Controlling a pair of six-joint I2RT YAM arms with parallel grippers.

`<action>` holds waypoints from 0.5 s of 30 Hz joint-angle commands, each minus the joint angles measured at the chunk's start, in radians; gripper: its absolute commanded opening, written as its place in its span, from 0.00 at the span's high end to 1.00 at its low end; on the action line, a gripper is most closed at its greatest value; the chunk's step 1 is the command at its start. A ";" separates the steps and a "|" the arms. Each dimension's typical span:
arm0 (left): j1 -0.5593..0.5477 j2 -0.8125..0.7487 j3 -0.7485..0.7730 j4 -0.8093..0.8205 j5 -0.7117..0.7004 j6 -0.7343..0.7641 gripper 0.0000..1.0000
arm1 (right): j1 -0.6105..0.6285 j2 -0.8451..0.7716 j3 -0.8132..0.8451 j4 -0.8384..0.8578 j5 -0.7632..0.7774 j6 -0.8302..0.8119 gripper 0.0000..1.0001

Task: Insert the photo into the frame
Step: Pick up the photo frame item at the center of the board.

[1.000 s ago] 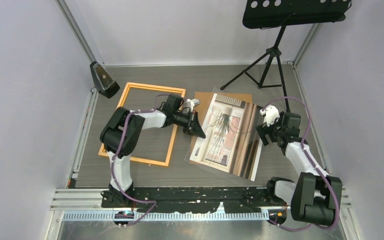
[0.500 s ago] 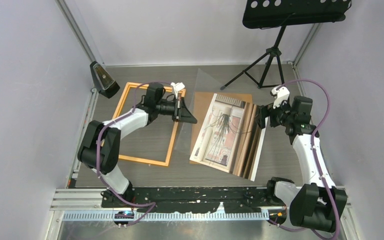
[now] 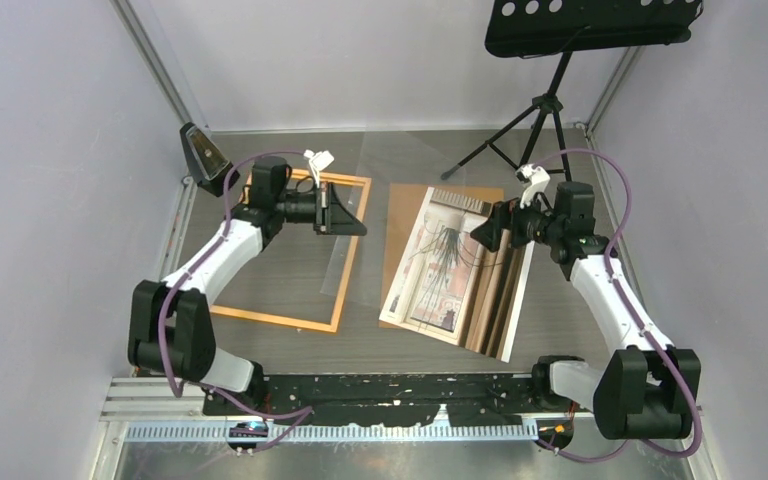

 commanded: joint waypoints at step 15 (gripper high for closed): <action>0.186 -0.271 0.098 -0.423 0.141 0.271 1.00 | 0.169 0.121 -0.050 0.465 -0.115 0.407 0.01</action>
